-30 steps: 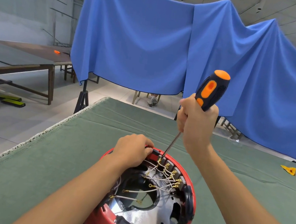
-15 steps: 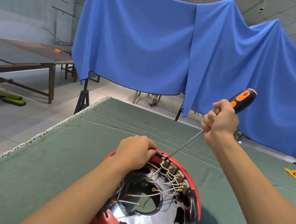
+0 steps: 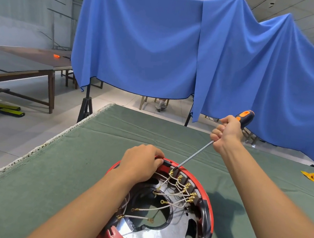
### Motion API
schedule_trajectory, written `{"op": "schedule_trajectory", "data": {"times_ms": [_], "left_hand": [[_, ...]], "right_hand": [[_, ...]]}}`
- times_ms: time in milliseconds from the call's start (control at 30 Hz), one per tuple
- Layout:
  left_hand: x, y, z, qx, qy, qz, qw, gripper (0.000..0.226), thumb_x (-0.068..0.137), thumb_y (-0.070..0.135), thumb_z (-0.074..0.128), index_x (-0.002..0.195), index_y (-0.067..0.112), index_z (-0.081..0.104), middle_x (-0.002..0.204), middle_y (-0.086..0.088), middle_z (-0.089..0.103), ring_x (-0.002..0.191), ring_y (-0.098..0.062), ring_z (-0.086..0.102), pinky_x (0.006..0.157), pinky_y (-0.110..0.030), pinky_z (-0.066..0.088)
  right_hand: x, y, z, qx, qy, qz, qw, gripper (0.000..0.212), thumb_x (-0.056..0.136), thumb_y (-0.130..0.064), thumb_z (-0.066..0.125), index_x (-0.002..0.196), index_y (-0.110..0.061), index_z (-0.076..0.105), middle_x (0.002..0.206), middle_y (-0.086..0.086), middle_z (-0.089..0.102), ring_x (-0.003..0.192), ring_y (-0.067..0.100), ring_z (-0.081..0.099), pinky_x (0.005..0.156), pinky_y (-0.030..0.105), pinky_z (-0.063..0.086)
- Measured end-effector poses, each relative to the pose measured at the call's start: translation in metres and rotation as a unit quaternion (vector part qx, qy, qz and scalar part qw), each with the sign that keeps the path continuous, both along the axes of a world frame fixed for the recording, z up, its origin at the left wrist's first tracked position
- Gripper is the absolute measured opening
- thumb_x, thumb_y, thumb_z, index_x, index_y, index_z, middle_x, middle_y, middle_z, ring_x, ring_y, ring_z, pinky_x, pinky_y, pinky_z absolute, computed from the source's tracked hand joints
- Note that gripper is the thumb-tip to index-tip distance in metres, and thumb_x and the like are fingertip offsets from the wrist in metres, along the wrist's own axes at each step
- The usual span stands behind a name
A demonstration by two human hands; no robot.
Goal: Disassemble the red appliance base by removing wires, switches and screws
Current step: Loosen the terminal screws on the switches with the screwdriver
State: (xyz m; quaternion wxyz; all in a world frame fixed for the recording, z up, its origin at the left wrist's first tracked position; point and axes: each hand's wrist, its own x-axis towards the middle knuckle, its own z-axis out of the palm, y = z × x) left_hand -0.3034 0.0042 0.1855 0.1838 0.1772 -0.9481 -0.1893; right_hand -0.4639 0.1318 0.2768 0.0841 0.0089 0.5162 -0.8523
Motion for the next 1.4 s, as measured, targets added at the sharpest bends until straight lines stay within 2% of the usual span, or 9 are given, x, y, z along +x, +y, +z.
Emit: {"op": "schedule_trajectory", "data": {"times_ms": [100,200,400,500,733,933,1167,1400], "left_hand": [[0.000,-0.001,0.000,0.004,-0.003,0.002,1.000,0.026,0.094,0.041,0.048,0.115,0.039,0.063,0.116,0.009,0.066,0.110,-0.020,0.057,0.082,-0.032,0.041],[0.000,-0.001,0.001,0.005,-0.007,0.002,1.000,0.026,0.094,0.041,0.048,0.115,0.039,0.063,0.117,0.009,0.066,0.111,-0.020,0.056,0.084,-0.032,0.042],[0.002,0.001,0.001,0.001,-0.011,0.002,1.000,0.026,0.094,0.040,0.047,0.115,0.039,0.063,0.116,0.010,0.066,0.111,-0.019,0.056,0.085,-0.033,0.042],[0.003,0.002,0.001,0.001,-0.011,0.000,1.000,0.026,0.095,0.039,0.046,0.116,0.039,0.062,0.117,0.011,0.065,0.111,-0.019,0.056,0.084,-0.033,0.042],[0.003,0.002,0.002,0.000,-0.005,-0.006,1.000,0.026,0.095,0.038,0.046,0.115,0.037,0.063,0.117,0.011,0.065,0.111,-0.018,0.056,0.083,-0.031,0.041],[0.004,0.003,0.002,-0.002,-0.002,-0.008,1.000,0.027,0.096,0.038,0.046,0.117,0.037,0.062,0.117,0.011,0.065,0.110,-0.017,0.056,0.082,-0.031,0.041],[0.003,0.002,0.002,0.000,0.000,-0.007,1.000,0.025,0.096,0.038,0.046,0.115,0.037,0.063,0.114,0.009,0.066,0.109,-0.019,0.057,0.081,-0.031,0.041],[0.001,0.002,0.002,-0.004,-0.002,-0.007,1.000,0.025,0.096,0.038,0.046,0.114,0.038,0.064,0.114,0.010,0.066,0.108,-0.019,0.057,0.082,-0.032,0.043]], "right_hand": [[0.007,0.007,0.003,-0.048,0.030,-0.006,0.998,0.033,0.078,-0.008,0.047,0.060,-0.021,0.023,0.039,-0.007,0.020,0.033,0.011,0.012,0.036,0.016,0.010],[0.029,0.013,0.014,-0.085,0.111,-0.012,0.990,0.038,0.078,-0.009,0.049,0.054,-0.020,0.022,0.039,-0.006,0.020,0.033,0.012,0.013,0.037,0.015,0.012],[0.081,0.010,0.019,-0.066,0.285,0.027,0.956,0.034,0.073,-0.009,0.051,0.055,-0.018,0.025,0.040,-0.005,0.022,0.033,0.013,0.016,0.040,0.013,0.018],[0.093,0.009,0.018,-0.050,0.315,0.037,0.947,0.029,0.068,-0.011,0.052,0.055,-0.016,0.027,0.039,-0.005,0.024,0.032,0.013,0.018,0.040,0.012,0.020],[0.101,0.005,0.016,-0.032,0.346,0.052,0.936,0.030,0.069,-0.010,0.052,0.053,-0.016,0.027,0.037,-0.005,0.026,0.031,0.013,0.019,0.039,0.012,0.021],[0.090,-0.005,0.024,0.000,0.313,0.070,0.947,0.036,0.076,-0.006,0.051,0.053,-0.020,0.027,0.039,-0.006,0.024,0.033,0.013,0.018,0.039,0.013,0.020],[0.044,-0.005,0.027,0.008,0.130,0.008,0.991,0.034,0.078,-0.008,0.050,0.058,-0.020,0.025,0.039,-0.007,0.020,0.032,0.012,0.014,0.038,0.013,0.015],[-0.001,0.004,-0.001,-0.006,0.002,-0.025,1.000,0.028,0.078,-0.006,0.045,0.066,-0.020,0.023,0.040,-0.006,0.019,0.032,0.010,0.012,0.035,0.015,0.011]]}}
